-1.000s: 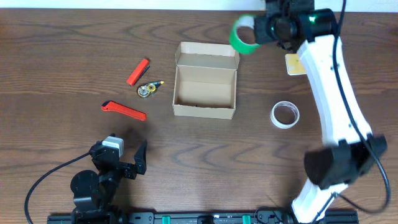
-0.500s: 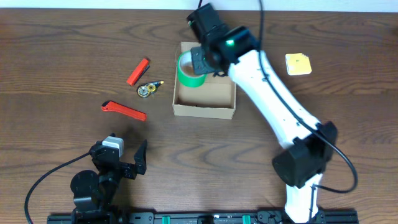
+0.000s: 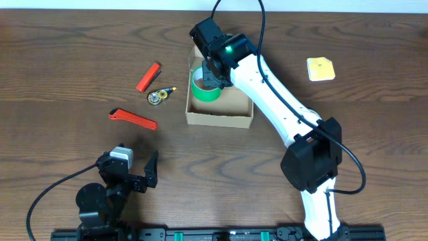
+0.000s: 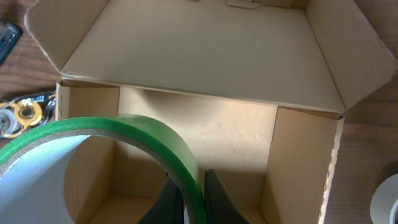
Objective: Pack container
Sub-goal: 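Carry green tape with right gripper and lower it into the box, then open right gripper and withdraw it from the box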
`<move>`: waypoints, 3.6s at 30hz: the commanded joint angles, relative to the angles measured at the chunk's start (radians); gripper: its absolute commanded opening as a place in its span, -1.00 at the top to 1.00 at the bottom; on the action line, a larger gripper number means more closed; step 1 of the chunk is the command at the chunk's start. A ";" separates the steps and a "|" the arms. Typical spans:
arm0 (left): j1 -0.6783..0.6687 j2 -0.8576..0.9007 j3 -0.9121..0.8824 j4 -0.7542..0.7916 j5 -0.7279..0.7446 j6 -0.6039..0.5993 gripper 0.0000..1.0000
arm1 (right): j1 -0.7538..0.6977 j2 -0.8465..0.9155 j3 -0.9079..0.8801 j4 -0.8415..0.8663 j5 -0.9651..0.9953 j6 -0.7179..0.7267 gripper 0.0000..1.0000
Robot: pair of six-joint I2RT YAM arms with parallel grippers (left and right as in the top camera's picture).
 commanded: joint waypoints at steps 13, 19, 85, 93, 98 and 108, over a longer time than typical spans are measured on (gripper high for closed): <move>-0.004 -0.005 -0.021 -0.003 0.011 -0.014 -0.91 | -0.012 0.126 -0.001 0.034 0.026 0.039 0.97; -0.004 -0.005 -0.021 -0.003 0.011 -0.014 -0.91 | -0.012 0.130 -0.002 0.077 0.027 0.039 0.98; -0.004 -0.005 -0.021 -0.003 0.011 -0.014 -0.91 | -0.127 -0.328 -0.652 0.255 -0.229 0.177 -0.17; -0.004 -0.005 -0.021 -0.003 0.011 -0.014 -0.91 | -0.130 -0.293 -0.681 0.283 -0.212 0.165 0.35; -0.004 -0.005 -0.021 -0.003 0.011 -0.014 -0.91 | -0.143 -0.293 -0.681 0.281 -0.175 0.097 0.52; -0.004 -0.005 -0.021 -0.003 0.011 -0.014 -0.91 | -0.219 -0.293 -0.681 0.269 -0.172 -0.066 0.66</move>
